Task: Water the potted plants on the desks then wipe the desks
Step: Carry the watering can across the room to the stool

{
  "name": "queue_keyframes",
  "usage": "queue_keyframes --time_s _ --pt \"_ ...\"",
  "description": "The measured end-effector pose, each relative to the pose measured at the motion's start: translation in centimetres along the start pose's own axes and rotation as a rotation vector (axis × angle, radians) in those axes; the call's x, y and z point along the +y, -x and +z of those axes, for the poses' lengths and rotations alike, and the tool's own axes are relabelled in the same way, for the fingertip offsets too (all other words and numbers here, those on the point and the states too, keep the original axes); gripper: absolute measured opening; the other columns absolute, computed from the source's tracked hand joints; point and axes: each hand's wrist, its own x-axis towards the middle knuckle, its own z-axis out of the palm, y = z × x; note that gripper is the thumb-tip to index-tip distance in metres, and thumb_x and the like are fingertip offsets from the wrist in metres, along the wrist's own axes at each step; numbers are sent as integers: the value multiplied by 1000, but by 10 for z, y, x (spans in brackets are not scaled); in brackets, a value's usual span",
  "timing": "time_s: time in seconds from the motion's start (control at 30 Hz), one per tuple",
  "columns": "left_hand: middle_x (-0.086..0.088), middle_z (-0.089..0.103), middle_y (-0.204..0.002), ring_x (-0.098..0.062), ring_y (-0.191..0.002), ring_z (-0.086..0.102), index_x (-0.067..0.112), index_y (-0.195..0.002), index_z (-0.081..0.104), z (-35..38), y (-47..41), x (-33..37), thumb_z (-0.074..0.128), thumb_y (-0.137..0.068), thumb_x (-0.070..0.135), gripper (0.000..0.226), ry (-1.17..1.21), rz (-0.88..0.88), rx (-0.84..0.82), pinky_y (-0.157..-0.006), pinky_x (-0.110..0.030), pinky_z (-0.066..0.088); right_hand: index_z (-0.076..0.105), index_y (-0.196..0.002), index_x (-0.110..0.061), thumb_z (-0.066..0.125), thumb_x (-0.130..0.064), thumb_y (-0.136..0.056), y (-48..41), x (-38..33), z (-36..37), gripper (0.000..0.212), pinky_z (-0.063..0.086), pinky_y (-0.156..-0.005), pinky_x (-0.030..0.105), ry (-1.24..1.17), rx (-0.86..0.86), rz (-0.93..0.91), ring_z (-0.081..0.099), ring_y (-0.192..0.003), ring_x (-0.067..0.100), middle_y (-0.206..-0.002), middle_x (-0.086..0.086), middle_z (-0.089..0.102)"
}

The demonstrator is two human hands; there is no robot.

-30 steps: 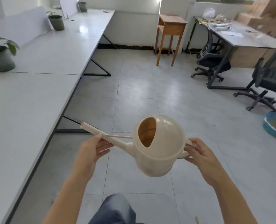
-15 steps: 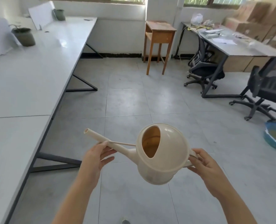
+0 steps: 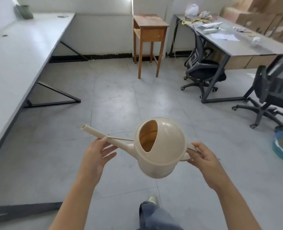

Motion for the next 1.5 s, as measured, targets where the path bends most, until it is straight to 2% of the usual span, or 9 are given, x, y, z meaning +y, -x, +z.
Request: queue_keyframes --time_s 0.17,0.3,0.47,0.6,0.77,0.9,1.03,1.33,1.5 --pt "-7 64 -89 -24 -89 63 12 -90 57 77 -65 24 41 -95 15 17 28 25 6 -76 -37 49 62 -78 -34 60 -33 -82 -96 -25 -51 5 43 -85 34 -25 -16 -40 52 -86 20 -89 9 54" --pt "-7 63 -90 -26 -91 63 12 -89 58 121 -114 40 40 -95 14 18 43 40 -5 -77 -36 49 59 -85 -25 49 -15 -91 -165 -39 -81 15 45 -86 34 -20 1 -44 53 -89 19 -93 11 54" --pt "-7 64 -92 -26 -92 64 10 -89 58 165 -186 49 40 -95 14 20 45 53 -19 -79 -37 49 60 -84 -26 52 -18 -89 -248 -46 -106 13 46 -90 40 9 4 -52 54 -86 20 -89 10 54" --pt "-7 64 -91 -26 -91 64 10 -90 59 193 -258 63 39 -95 14 21 54 49 -31 -78 -37 49 63 -81 -36 63 -39 -79 -321 -55 -119 4 48 -87 34 34 -24 -57 58 -88 16 -88 3 59" --pt "-6 66 -89 -25 -89 65 10 -89 61 237 -351 92 39 -95 14 22 49 37 -60 -81 -39 49 62 -85 -30 65 -75 -51 -413 -68 -136 56 48 -90 38 76 1 -29 55 -88 21 -91 13 55" --pt "-6 65 -90 -25 -89 64 10 -90 60 275 -423 116 40 -95 14 21 25 24 -82 -83 -39 49 62 -84 -30 66 -54 -70 -485 -79 -147 28 48 -91 40 46 16 -11 54 -87 21 -91 14 54" --pt "-7 63 -91 -25 -90 64 10 -90 60 313 -484 130 40 -95 14 21 17 1 -84 -84 -40 48 62 -85 -31 62 -75 -53 -556 -86 -164 55 44 -92 45 28 32 -6 52 -87 23 -89 12 53" --pt "-9 65 -91 -29 -93 64 7 -90 61 422 -629 151 40 -94 14 22 1 27 -30 -87 -41 47 62 -86 -33 61 -79 -50 -741 -92 -236 58 51 -85 31 38 -24 -33 58 -87 19 -91 19 58" --pt "-8 64 -94 -28 -93 63 9 -90 59 491 -703 176 39 -95 15 22 37 49 24 -87 -40 48 61 -89 -27 58 -51 -73 -846 -120 -276 29 44 -94 47 19 -67 -43 58 -90 26 -97 22 58"
